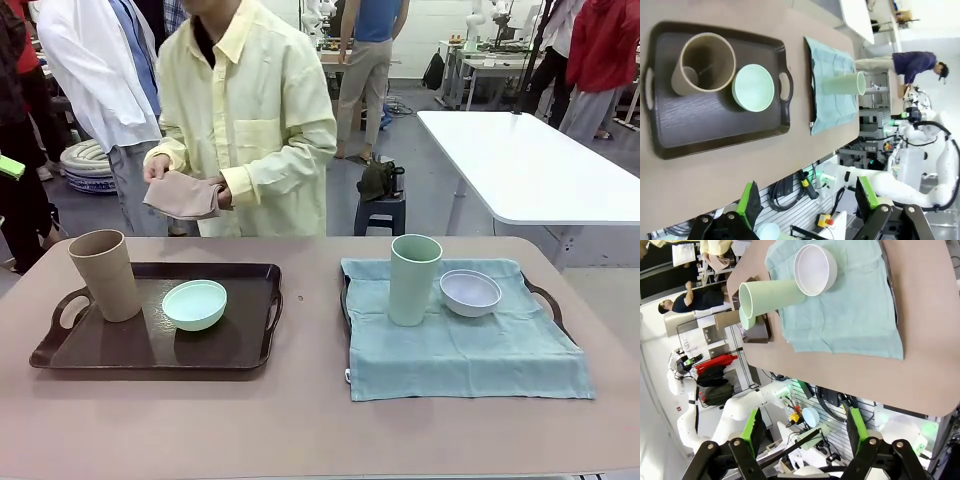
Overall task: Set up a tray with a mat and arrange the tableware.
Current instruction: Pick up the Picnic Bowl and Reusable plastic cup from the Handle tray in front of the human's position and hold them in the air.
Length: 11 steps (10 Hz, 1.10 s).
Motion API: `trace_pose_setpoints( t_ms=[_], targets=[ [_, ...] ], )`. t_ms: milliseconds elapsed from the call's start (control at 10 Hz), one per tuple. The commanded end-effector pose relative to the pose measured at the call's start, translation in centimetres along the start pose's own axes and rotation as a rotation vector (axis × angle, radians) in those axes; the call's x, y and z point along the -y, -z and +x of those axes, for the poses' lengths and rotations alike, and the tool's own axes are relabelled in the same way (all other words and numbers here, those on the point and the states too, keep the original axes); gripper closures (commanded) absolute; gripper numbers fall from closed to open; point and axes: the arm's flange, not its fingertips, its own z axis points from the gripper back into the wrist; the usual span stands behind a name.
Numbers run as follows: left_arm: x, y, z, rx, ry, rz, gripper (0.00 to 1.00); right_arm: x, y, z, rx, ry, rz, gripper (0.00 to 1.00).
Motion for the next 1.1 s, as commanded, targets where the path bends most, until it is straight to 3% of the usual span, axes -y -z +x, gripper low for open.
trace_pose_setpoints(
  t_ms=[0, 300, 1000],
  targets=[
    [-1.2, -2.3, 1.4, -0.021, -0.127, 0.005, 0.00, 1.7, -0.8, 0.8, -0.033, 0.024, 0.039, 0.13],
    [-2.8, -4.4, 1.8, -0.020, -0.160, -0.002, 0.00, 2.9, -0.8, 1.6, -0.049, 0.064, 0.058, 0.13],
    [-3.4, -4.2, 1.8, 0.003, -0.160, -0.011, 0.00, 3.2, -0.1, 1.5, -0.048, 0.081, 0.027, 0.13]
  ],
)
